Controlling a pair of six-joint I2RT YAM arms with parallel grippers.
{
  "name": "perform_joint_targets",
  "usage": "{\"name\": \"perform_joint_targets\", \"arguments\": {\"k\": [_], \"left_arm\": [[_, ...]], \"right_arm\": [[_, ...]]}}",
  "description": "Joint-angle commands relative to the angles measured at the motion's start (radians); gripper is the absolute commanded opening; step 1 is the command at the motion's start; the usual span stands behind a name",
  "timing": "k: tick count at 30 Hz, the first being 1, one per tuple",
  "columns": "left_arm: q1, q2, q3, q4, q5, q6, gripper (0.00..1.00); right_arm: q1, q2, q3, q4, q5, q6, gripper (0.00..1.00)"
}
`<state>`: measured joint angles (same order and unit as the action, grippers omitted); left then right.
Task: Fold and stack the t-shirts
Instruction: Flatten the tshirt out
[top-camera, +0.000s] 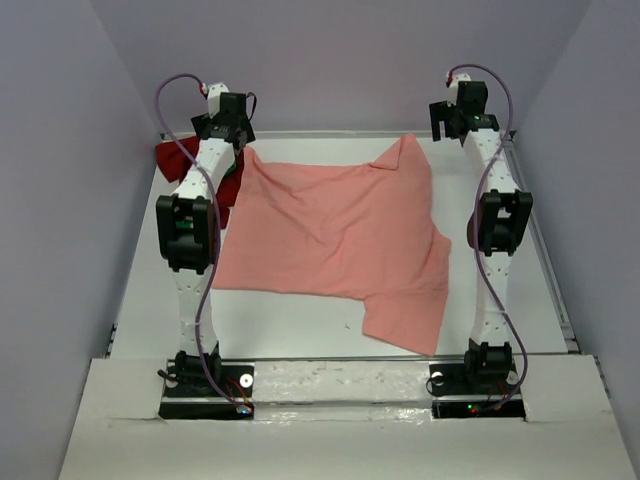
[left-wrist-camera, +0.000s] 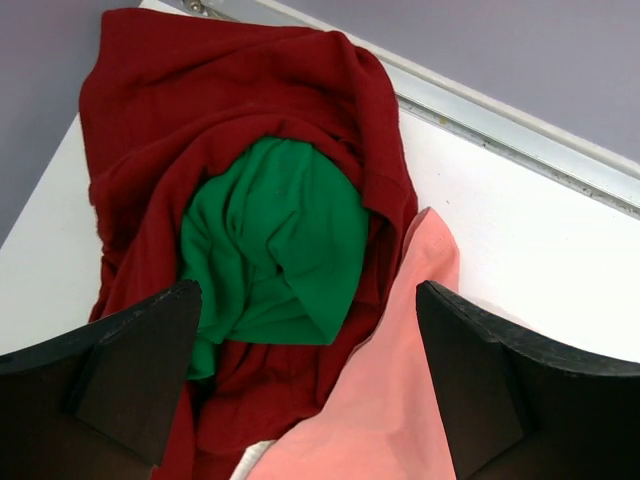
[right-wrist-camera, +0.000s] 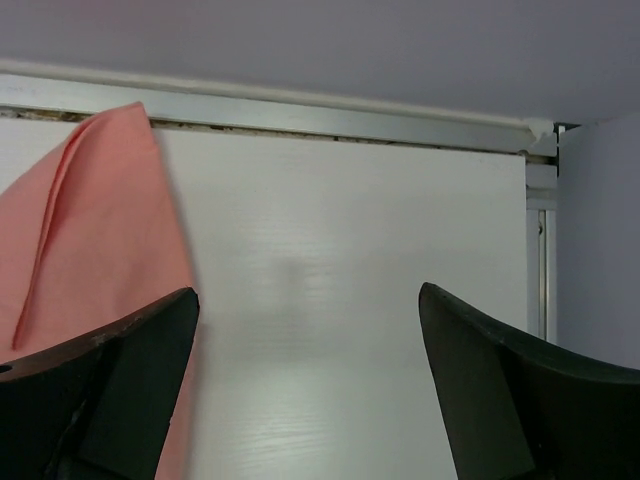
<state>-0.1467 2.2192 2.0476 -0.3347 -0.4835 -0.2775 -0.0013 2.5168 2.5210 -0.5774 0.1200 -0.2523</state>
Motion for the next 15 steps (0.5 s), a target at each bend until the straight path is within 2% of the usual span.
{"name": "perform_joint_targets", "arguments": {"k": [1,2,3,4,5,6,7,8,10,11,12,13,15], "left_arm": [[-0.007,-0.19,-0.015,0.007,-0.026,-0.005,0.99],[-0.011,-0.238,-0.026,-0.004,-0.027,-0.008,0.99],[-0.027,-0.269,-0.041,-0.01,-0.03,-0.014,0.99],[-0.034,-0.298,-0.056,-0.026,-0.023,-0.028,0.99],[-0.042,-0.364,-0.104,-0.03,0.0,-0.044,0.99],[-0.06,-0.401,-0.134,-0.021,0.022,-0.051,0.99],[-0.068,-0.47,-0.206,-0.017,0.037,-0.054,0.99],[-0.077,-0.501,-0.245,-0.013,0.077,-0.055,0.94],[-0.085,-0.597,-0.352,-0.009,0.086,-0.048,0.88],[-0.091,-0.628,-0.394,-0.006,0.095,-0.039,0.85],[-0.094,-0.66,-0.432,0.005,0.105,-0.029,0.82],[-0.1,-0.693,-0.472,0.013,0.137,-0.019,0.69],[-0.114,-0.789,-0.582,0.066,0.183,-0.003,0.53]], "right_arm": [[0.006,-0.244,-0.098,-0.025,0.055,0.08,0.96],[0.006,-0.283,-0.143,-0.036,0.073,0.152,0.96],[0.015,-0.324,-0.189,-0.053,0.047,0.192,0.92],[0.015,-0.373,-0.328,-0.053,0.008,0.24,0.89],[0.015,-0.489,-0.414,-0.039,-0.035,0.349,0.87],[0.015,-0.556,-0.515,0.002,-0.137,0.382,0.85],[0.044,-0.625,-0.727,0.113,-0.17,0.41,0.84],[0.058,-0.747,-0.814,0.151,-0.154,0.448,0.82],[0.079,-0.841,-0.987,0.206,-0.164,0.464,0.75],[0.08,-0.874,-1.022,0.203,-0.18,0.469,0.72],[0.09,-0.93,-1.053,0.195,-0.178,0.469,0.5],[0.099,-0.959,-1.083,0.189,-0.175,0.466,0.28],[0.1,-1.01,-1.181,0.175,-0.148,0.466,0.0]]}}
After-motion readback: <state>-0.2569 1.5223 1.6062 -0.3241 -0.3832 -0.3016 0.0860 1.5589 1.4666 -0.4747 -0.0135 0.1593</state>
